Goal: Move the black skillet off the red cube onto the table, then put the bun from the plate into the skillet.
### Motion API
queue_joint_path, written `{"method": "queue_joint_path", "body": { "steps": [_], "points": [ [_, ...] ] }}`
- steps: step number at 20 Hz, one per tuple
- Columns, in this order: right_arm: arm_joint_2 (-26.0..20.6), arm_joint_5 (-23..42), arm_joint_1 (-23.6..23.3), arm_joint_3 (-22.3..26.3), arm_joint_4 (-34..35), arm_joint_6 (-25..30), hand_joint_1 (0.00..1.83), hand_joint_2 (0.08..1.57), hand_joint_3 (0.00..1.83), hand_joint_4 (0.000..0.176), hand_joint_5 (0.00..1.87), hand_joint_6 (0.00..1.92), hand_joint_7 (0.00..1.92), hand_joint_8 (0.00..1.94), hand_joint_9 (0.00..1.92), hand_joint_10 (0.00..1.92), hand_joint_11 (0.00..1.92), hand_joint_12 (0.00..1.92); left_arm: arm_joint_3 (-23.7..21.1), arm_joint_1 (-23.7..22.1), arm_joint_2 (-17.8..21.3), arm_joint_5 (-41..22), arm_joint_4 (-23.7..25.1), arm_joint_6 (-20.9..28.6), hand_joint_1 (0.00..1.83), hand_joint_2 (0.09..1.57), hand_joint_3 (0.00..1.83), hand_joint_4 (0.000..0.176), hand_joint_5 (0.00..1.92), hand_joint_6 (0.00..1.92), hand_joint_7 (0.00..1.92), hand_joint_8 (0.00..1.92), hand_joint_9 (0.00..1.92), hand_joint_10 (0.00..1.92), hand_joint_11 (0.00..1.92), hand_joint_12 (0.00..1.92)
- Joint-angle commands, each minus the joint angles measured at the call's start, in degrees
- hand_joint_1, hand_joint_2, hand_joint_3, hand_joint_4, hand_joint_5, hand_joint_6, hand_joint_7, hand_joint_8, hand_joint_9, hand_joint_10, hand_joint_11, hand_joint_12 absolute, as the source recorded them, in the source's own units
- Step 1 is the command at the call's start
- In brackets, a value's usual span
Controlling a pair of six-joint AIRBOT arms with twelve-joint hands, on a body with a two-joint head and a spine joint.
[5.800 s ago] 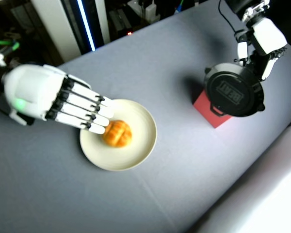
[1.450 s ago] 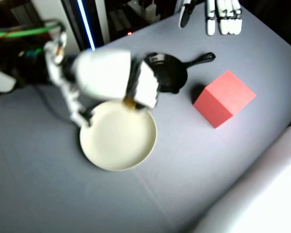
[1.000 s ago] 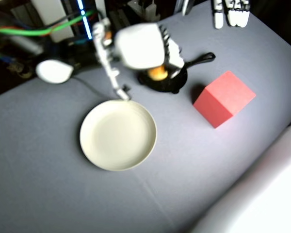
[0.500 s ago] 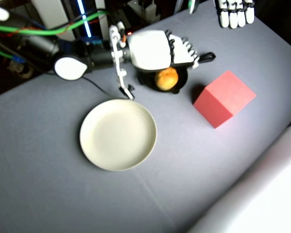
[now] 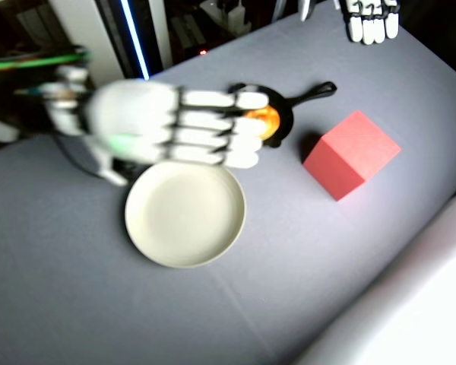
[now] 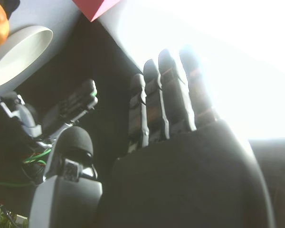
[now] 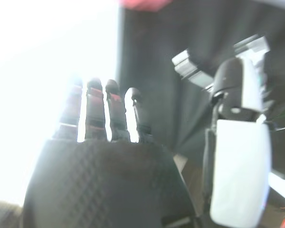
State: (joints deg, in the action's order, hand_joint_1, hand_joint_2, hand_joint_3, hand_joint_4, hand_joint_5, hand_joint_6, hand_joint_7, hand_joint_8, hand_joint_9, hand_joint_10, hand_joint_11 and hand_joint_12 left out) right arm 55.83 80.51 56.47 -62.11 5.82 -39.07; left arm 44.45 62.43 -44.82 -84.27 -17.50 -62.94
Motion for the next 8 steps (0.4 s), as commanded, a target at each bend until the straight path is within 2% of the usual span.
{"method": "queue_joint_path", "body": {
  "steps": [1,2,3,4,5,6,7,8],
  "points": [
    [-0.7,12.7,0.5,0.6,1.2,-0.1,0.42,0.94,0.01,0.176,0.0,0.0,0.0,0.0,0.0,0.0,0.0,0.0,0.2,-0.3,0.4,-9.0,0.7,0.1,0.03,1.19,0.0,0.0,0.18,0.0,0.3,0.0,0.3,0.0,0.0,0.71],
    [-1.3,14.9,1.7,1.1,2.1,-0.7,0.42,0.94,0.01,0.176,0.0,0.0,0.0,0.0,0.0,0.0,0.0,0.0,0.3,-0.5,0.4,-9.5,0.7,0.1,0.03,1.19,0.0,0.0,0.18,0.0,0.3,0.0,0.3,0.0,0.0,0.71],
    [-2.0,18.5,3.4,2.2,3.3,-2.2,0.6,1.07,0.01,0.146,0.0,0.0,0.04,0.0,0.03,0.0,0.02,0.01,0.4,-0.7,0.5,-10.3,0.7,0.1,0.16,1.26,0.0,0.035,0.13,0.0,0.25,0.0,0.28,0.0,0.01,0.52],
    [-2.8,20.5,4.4,3.5,4.4,-3.4,0.56,1.09,0.01,0.101,0.0,0.0,0.04,0.0,0.04,0.0,0.03,0.01,0.5,-0.9,0.5,-11.3,1.1,0.1,0.24,1.33,0.02,0.06,0.06,0.01,0.21,0.0,0.27,0.0,0.0,0.36],
    [-3.6,20.5,4.4,4.9,3.9,-4.9,0.59,1.12,0.01,0.13,0.0,0.0,0.08,0.0,0.09,0.01,0.07,0.02,0.4,-1.2,0.5,-12.3,1.5,0.1,0.28,1.36,0.02,0.062,0.01,0.0,0.17,0.01,0.23,0.0,0.0,0.25],
    [-3.6,20.5,3.5,5.5,2.2,-6.0,0.63,1.17,0.01,0.08,0.0,0.0,0.2,0.01,0.21,0.01,0.22,0.04,0.4,-1.1,0.5,-13.8,1.8,0.9,0.2,1.24,0.0,0.104,0.13,0.01,0.24,0.01,0.25,0.0,0.03,0.2],
    [-3.6,20.5,2.9,5.5,1.4,-6.2,0.67,1.22,0.02,0.097,0.03,0.01,0.12,0.0,0.12,0.0,0.12,0.01,0.4,-1.0,0.6,-14.9,2.3,2.6,0.23,1.19,0.0,0.037,0.29,0.02,0.28,0.0,0.23,0.0,0.01,0.18],
    [-3.6,20.5,2.7,5.9,0.4,-7.6,0.68,1.23,0.01,0.089,0.13,0.02,0.08,0.0,0.04,0.0,0.02,0.0,0.6,-2.0,0.9,-14.9,3.2,4.2,0.21,1.2,0.0,0.0,0.48,0.04,0.29,0.0,0.18,0.0,0.0,0.04]
  ]
}}
